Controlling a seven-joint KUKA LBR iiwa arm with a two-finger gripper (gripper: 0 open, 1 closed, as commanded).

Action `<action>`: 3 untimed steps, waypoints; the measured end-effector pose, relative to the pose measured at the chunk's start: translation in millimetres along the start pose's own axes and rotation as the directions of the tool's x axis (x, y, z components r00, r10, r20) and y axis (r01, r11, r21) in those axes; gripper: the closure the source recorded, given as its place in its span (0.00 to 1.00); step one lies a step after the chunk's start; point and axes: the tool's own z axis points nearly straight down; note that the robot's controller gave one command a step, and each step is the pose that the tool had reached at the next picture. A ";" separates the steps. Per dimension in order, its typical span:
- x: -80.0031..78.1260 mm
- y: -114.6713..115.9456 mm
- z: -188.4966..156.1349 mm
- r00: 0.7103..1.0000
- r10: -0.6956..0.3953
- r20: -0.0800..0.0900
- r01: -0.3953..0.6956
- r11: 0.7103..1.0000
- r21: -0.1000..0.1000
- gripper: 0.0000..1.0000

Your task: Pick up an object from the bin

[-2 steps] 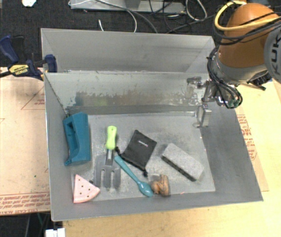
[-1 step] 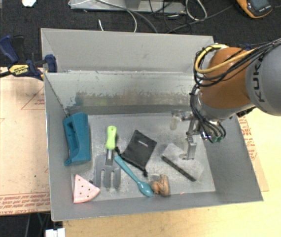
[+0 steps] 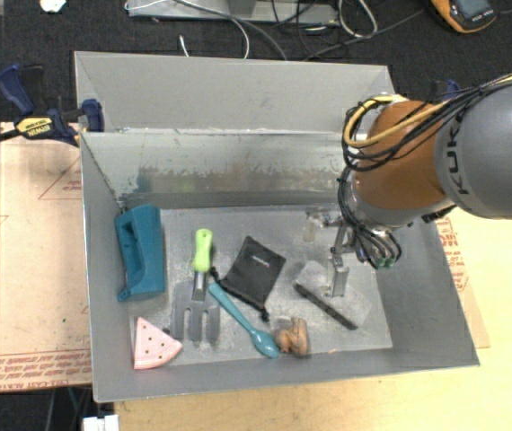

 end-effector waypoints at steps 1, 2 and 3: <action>13.1 48.6 32.6 1.000 0.003 -0.010 -0.003 1.000 -0.004 0.00; 17.6 50.4 22.5 1.000 0.015 -0.003 -0.015 1.000 -0.002 0.00; 11.3 71.4 35.6 0.999 0.042 -0.007 -0.042 0.999 -0.005 0.00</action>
Offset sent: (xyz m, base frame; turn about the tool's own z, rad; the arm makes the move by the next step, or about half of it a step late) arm -0.0229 0.0422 -0.0092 0.0251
